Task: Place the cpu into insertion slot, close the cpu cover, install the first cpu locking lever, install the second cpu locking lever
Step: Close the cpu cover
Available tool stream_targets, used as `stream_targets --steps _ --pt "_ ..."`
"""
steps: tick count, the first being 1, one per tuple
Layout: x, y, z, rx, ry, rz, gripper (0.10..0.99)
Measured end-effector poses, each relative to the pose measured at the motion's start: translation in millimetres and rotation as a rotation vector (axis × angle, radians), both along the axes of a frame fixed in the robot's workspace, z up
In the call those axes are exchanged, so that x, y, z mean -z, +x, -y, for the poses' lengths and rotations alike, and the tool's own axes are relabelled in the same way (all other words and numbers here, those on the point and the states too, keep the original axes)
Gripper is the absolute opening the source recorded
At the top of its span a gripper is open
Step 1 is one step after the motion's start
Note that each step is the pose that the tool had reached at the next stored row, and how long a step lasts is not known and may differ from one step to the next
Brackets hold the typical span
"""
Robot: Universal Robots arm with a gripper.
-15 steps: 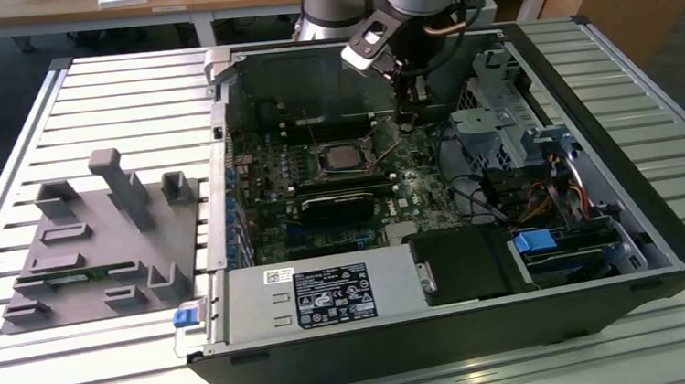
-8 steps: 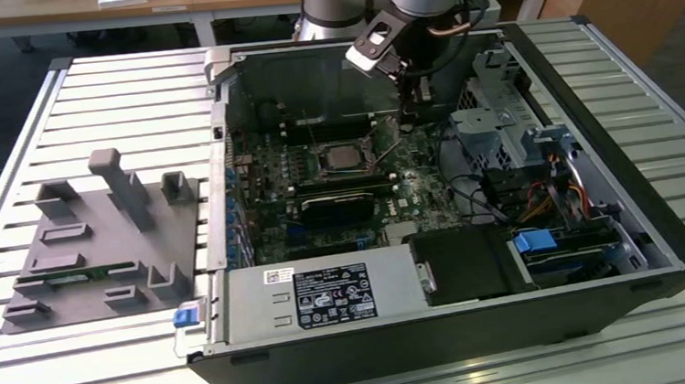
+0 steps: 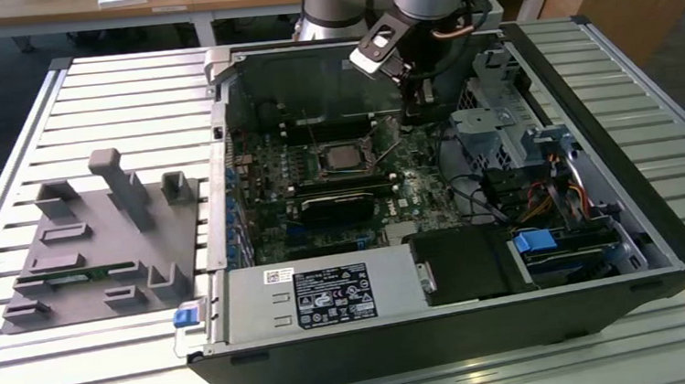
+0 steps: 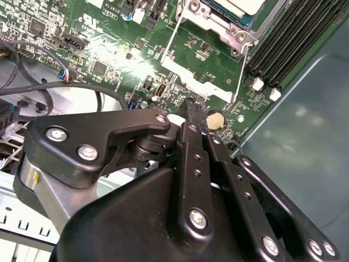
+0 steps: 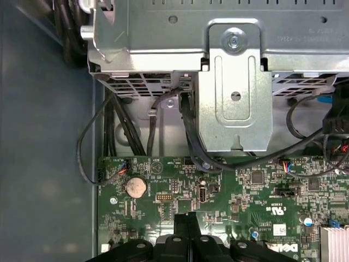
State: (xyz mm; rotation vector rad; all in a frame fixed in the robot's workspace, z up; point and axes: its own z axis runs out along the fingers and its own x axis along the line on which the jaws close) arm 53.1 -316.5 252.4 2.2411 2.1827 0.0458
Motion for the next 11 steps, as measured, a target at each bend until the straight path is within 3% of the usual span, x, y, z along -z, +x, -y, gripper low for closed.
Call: stream_targets --steps 6,11 --pt "7.0 0.6 -0.1 0.001 0.000 -0.0005 0.106" --pt "8.1 -2.5 -0.1 0.001 0.000 -0.0005 0.106"
